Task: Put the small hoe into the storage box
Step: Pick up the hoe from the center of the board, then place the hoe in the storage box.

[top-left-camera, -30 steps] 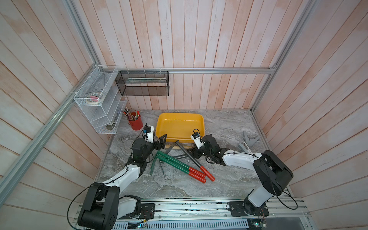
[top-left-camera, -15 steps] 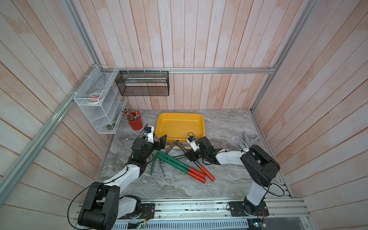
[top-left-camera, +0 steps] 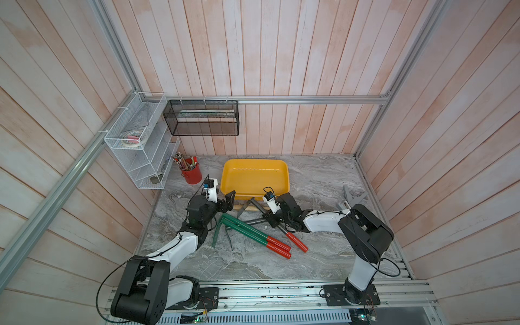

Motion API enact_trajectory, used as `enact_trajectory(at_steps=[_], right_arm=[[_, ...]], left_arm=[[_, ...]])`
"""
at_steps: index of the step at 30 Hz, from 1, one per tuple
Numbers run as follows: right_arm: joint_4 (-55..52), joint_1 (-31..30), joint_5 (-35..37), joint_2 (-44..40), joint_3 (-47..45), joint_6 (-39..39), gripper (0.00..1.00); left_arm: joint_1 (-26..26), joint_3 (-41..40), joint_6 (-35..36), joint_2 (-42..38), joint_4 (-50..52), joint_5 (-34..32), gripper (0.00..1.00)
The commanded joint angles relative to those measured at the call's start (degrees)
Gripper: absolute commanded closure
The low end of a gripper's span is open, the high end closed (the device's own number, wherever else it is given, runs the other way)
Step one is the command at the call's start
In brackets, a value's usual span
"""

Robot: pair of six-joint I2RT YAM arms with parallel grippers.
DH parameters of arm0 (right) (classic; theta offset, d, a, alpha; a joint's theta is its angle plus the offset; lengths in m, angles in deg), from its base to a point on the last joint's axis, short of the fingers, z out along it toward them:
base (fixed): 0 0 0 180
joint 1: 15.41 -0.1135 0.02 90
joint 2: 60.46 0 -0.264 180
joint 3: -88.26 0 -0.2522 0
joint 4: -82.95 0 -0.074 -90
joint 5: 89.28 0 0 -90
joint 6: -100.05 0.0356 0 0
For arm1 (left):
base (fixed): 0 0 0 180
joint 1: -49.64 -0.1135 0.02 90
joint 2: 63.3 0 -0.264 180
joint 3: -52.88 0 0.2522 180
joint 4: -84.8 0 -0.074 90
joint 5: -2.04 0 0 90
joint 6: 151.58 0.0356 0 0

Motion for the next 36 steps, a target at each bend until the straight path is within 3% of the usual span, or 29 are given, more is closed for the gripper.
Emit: enact_trajectory(at_steps=[1, 7, 16, 19, 27, 31, 36], right_arm=[[-1.59, -0.76, 0.82, 1.44, 1.18, -0.24, 0.78], [-3.95, -0.98, -0.69, -1.87, 0.72, -2.02, 1.0], [-10.92, -1.52, -3.69, -15.87, -1.03, -6.67, 1.0], [-11.62, -1.29, -0.17, -20.5, -1.52, -6.36, 1.0], [0.38, 6.63, 9.16, -24.51, -2.15, 8.15, 1.0], [6.22, 7.02, 20.08, -21.91, 1.27, 15.94, 1.0], [10.18, 6.91, 23.97, -17.47, 6.0, 25.67, 1.0]], left_arm=[[0.12, 0.83, 0.98, -0.2, -0.38, -0.59, 0.11], [0.16, 0.77, 0.84, -0.11, -0.9, -0.43, 0.11], [0.14, 0.81, 0.55, -1.24, -0.74, -0.07, 0.11], [0.2, 0.94, 0.19, -1.74, -0.82, 0.39, 0.11], [0.14, 1.88, -2.42, -3.81, -2.55, 6.31, 0.11], [0.25, 2.91, -5.66, -3.59, -4.86, 12.93, 0.11], [1.97, 4.63, -8.85, -1.72, -8.13, 21.12, 0.11]])
